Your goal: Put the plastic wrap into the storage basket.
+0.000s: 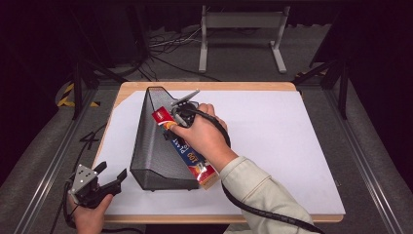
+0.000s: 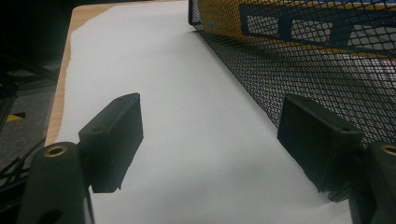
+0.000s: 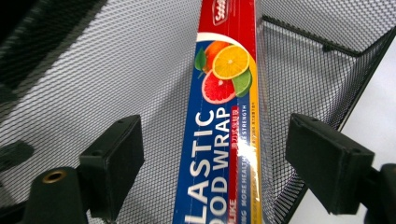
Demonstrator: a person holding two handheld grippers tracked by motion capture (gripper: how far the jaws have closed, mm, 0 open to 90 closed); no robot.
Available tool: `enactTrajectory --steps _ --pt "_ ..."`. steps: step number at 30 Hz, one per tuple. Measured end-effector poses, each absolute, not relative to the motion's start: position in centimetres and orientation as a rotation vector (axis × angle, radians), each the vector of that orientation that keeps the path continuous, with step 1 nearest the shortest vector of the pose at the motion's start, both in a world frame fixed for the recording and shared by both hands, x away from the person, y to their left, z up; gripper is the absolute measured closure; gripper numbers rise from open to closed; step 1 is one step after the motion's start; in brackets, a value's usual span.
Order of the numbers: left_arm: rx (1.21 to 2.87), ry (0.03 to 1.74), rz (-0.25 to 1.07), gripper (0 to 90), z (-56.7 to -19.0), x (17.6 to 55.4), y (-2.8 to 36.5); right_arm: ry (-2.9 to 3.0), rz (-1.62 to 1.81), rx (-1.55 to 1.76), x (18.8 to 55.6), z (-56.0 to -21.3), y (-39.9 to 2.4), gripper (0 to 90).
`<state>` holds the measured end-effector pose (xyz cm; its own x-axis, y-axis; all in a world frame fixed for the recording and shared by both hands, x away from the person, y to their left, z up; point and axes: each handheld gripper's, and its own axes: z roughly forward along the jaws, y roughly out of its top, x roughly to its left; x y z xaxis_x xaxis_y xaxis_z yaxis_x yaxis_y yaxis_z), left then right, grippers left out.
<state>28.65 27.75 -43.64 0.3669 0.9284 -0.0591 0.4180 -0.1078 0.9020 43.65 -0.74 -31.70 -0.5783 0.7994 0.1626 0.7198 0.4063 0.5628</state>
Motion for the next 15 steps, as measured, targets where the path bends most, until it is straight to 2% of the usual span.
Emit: enactTrajectory --steps 15 --pt "1.704 1.196 0.687 23.4 -43.5 29.0 27.4 2.445 1.263 1.115 41.7 -28.9 -3.8 17.5"
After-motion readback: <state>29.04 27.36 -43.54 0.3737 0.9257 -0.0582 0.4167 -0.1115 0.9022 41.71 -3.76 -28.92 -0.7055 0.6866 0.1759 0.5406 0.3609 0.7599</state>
